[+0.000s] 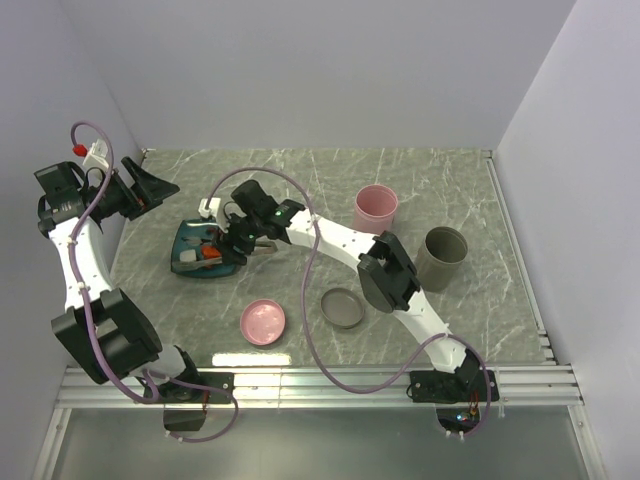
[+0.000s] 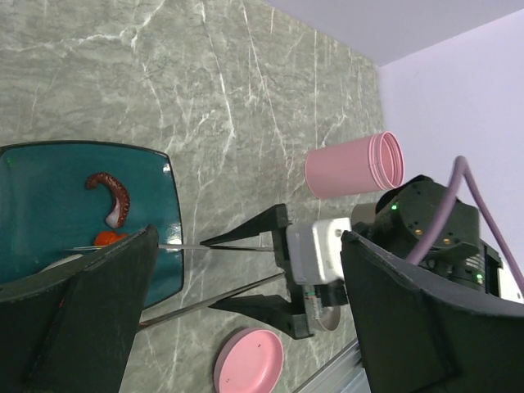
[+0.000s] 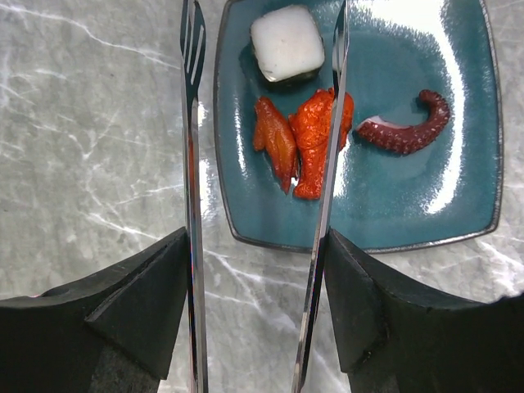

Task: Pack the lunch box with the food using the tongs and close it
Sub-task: Pick up the fake food from the plate.

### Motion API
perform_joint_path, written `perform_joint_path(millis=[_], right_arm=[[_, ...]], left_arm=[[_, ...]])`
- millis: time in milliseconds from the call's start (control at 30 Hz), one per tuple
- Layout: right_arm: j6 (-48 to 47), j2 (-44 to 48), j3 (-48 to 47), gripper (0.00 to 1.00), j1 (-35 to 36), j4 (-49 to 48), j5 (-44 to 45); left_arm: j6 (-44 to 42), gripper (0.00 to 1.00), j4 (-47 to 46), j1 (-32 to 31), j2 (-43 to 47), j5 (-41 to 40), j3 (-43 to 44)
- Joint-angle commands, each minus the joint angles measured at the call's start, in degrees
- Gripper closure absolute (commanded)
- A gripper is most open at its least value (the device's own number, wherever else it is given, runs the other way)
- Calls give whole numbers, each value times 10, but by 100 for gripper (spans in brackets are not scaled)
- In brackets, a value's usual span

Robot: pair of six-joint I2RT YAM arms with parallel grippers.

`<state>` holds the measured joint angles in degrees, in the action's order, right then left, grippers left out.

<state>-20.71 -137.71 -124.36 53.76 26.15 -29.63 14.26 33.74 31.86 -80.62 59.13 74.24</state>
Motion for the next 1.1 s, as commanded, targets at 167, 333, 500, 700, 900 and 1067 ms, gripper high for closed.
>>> perform_joint_path(millis=[167,333,500,700,900,1067], right_arm=[[-3,-25,-39,30,2,-15,-7],[6,-34,-46,31,2,-15,-10],[13,-39,-54,31,2,-15,-9],[7,-31,-53,31,2,-15,18],[-9,-35,-58,31,2,-4,25],[-17,-39,-68,32,6,7,23]], left_arm=[[-4,1,-10,3,7,17,-1],[-6,1,-8,2,9,18,1],[-7,1,-7,1,9,17,-1],[-6,0,-9,3,9,20,-8],[-7,1,-9,2,10,20,-10],[-9,1,-8,2,13,20,-11]])
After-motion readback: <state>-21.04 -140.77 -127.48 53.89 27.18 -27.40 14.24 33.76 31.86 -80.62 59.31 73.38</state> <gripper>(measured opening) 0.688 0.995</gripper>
